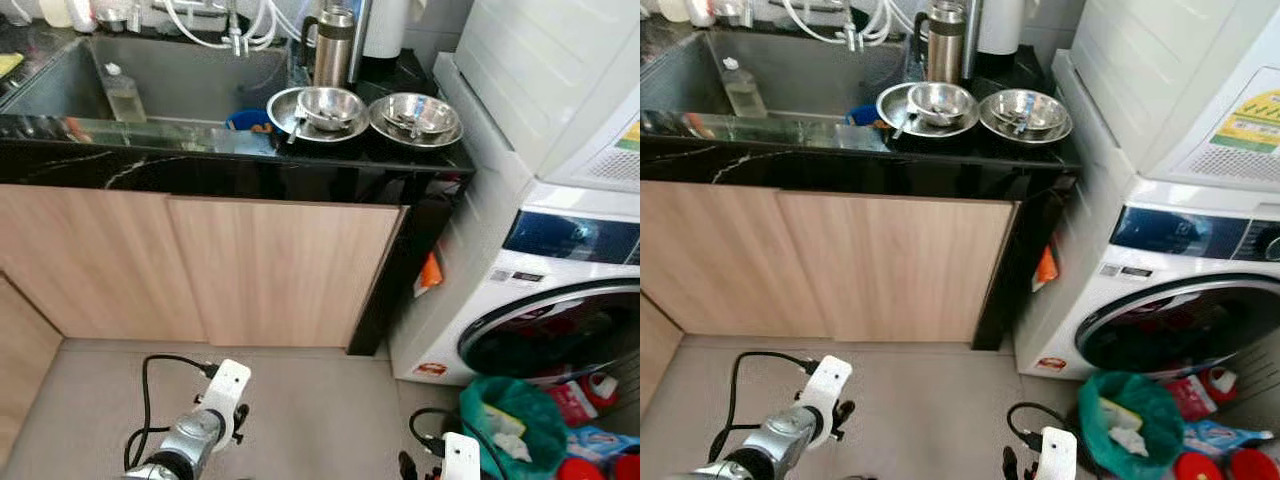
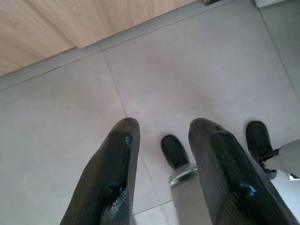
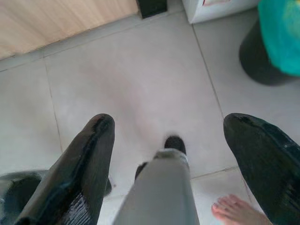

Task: Kitchen organization

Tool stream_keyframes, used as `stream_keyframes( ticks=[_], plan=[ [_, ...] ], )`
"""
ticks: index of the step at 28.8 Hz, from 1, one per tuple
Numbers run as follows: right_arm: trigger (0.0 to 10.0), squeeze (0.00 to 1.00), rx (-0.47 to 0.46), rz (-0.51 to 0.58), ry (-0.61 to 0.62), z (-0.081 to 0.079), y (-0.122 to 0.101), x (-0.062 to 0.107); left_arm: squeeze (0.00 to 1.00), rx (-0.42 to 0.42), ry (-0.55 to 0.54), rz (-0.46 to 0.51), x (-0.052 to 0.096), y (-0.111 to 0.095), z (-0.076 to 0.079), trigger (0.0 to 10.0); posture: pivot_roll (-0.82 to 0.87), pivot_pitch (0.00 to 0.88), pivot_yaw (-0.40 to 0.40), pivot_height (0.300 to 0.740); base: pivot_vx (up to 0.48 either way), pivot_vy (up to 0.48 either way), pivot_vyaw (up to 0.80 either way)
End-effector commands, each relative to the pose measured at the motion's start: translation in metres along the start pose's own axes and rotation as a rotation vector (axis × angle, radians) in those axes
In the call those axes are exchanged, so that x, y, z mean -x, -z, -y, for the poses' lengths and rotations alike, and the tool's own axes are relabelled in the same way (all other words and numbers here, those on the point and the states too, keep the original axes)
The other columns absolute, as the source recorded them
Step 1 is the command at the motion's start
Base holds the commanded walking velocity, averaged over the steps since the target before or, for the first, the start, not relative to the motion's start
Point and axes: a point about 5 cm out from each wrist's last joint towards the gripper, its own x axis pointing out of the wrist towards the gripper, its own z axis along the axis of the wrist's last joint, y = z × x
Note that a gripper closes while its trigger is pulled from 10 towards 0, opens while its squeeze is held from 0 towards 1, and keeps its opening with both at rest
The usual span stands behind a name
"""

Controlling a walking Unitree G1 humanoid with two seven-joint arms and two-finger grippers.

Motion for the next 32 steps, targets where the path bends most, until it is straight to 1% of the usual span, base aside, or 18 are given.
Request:
stream_keyframes(
  ticks=[1, 22, 30, 32],
  plan=[
    [10.0, 0.0, -0.003, -0.004, 0.022, 0.0075, 0.0009, 0.0015, 0.0, 0.011, 0.017, -0.021, -0.0004, 0.0044, 0.0064, 10.0, 0.14, 0.11, -0.102, 0.74, 0.0, 0.304, 0.0],
    [10.0, 0.0, 0.003, -0.006, 0.019, 0.0067, 0.0019, 0.0016, 0.0, 0.002, 0.02, -0.018, -0.0003, 0.0042, 0.0059, 10.0, 0.15, 0.096, -0.101, 0.74, 0.0, 0.302, 0.0],
    [10.0, 0.0, 0.007, -0.008, 0.014, 0.0066, 0.0026, 0.0019, 0.0, -0.007, 0.021, -0.006, -0.0004, 0.0025, 0.0062, 10.0, 0.15, 0.092, -0.101, 0.74, 0.0, 0.0, 0.0],
    [10.0, 0.0, 0.004, -0.005, 0.013, 0.0067, 0.0026, 0.002, 0.0, 0.002, 0.027, -0.009, -0.0007, 0.0026, 0.0079, 10.0, 0.15, 0.097, -0.103, 0.74, 0.0, 0.0, 0.0]
  ],
)
